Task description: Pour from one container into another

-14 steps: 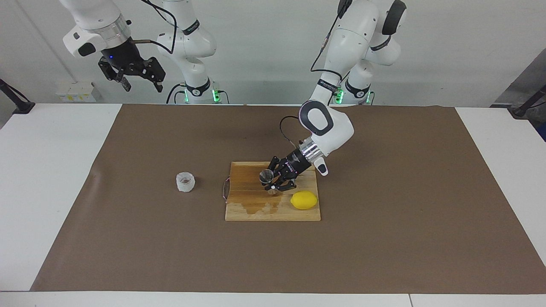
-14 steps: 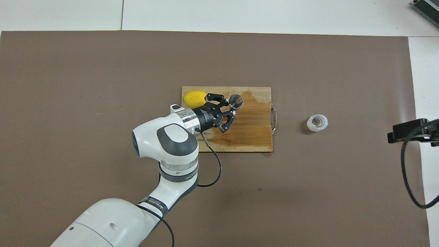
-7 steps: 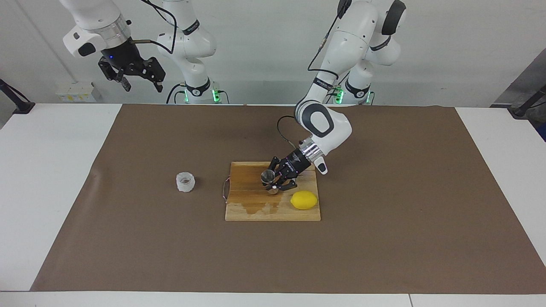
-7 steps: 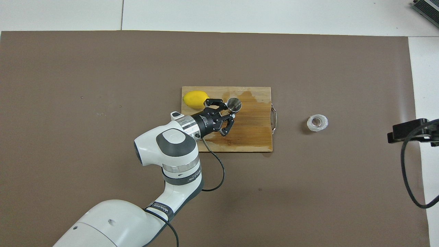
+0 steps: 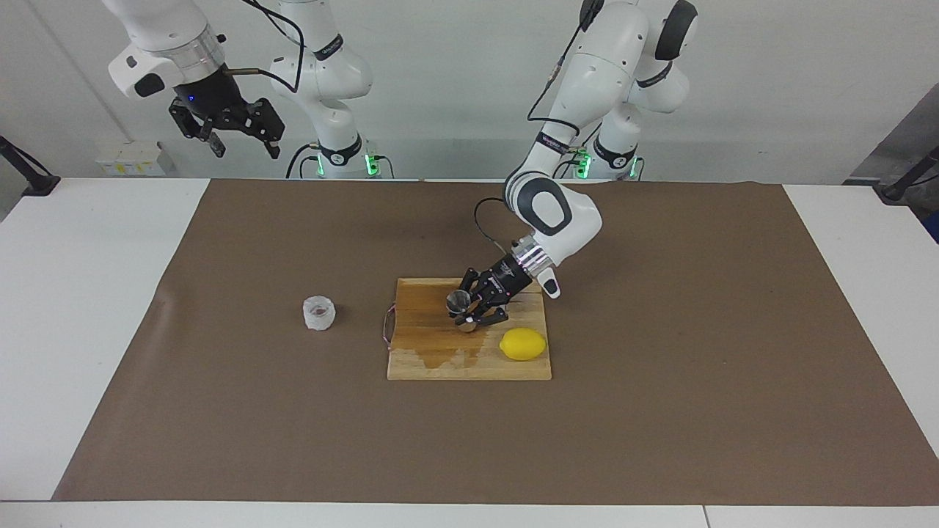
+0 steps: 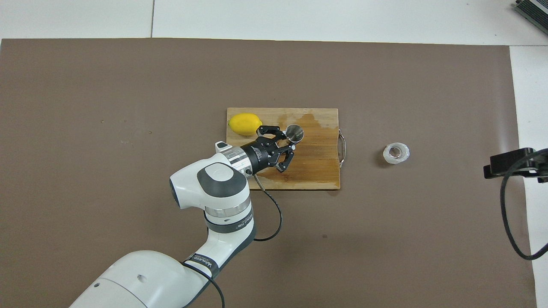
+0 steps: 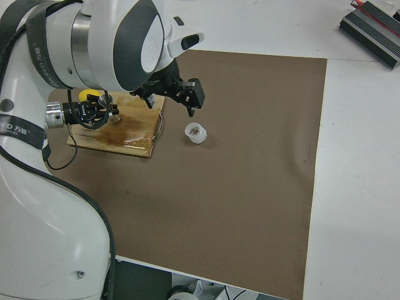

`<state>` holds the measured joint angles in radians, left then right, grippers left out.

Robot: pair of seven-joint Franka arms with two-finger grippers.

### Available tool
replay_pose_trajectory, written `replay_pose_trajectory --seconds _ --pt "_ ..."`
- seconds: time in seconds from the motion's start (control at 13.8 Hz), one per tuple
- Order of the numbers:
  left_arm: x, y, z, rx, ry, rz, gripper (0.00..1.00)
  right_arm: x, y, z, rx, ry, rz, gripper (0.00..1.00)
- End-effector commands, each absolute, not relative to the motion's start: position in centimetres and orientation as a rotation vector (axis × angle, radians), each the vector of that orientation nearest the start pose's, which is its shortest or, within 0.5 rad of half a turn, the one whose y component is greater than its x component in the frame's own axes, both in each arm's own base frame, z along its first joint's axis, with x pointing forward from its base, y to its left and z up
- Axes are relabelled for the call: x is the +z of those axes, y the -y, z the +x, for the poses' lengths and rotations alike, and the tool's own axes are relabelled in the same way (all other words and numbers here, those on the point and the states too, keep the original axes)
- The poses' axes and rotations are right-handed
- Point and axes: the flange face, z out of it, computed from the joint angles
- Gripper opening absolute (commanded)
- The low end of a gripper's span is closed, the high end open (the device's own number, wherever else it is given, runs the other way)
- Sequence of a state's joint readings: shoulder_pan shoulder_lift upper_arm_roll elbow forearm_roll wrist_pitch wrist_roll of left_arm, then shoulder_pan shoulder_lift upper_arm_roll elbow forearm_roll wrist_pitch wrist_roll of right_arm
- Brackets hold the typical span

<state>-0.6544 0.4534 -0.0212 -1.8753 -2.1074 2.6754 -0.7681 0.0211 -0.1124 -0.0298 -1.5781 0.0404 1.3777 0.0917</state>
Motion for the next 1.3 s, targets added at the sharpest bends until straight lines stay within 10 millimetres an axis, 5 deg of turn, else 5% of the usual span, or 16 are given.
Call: replay_pose_trajectory --seconds 0.0,0.36,0.72,0.87,0.94,1.23 --pt "27.4 37.6 50.6 -0.697 -1.770 1.119 0.00 66.8 0.1 49.4 0.136 -0.155 -3.076 1.00" --pt "27.4 37.4 50.7 -0.673 -1.768 1.136 0.32 66.8 0.1 49.4 0.136 -0.155 -3.076 1.00" --pt "27.4 37.3 50.8 -0.665 -1.768 1.136 0.30 66.8 0.1 49.4 0.136 -0.157 -3.075 1.00" --pt "27.5 37.1 50.9 -0.666 -1.768 1.131 0.58 66.8 0.1 49.4 0.136 -0.157 -3.075 1.00" --pt "27.6 37.1 51.0 -0.664 -1.768 1.129 1.00 66.8 0.1 49.4 0.136 -0.157 -3.075 1.00" --pt "27.6 36.3 51.3 -0.629 -1.783 1.133 1.00 66.8 0.1 49.4 0.136 -0.155 -3.076 1.00"
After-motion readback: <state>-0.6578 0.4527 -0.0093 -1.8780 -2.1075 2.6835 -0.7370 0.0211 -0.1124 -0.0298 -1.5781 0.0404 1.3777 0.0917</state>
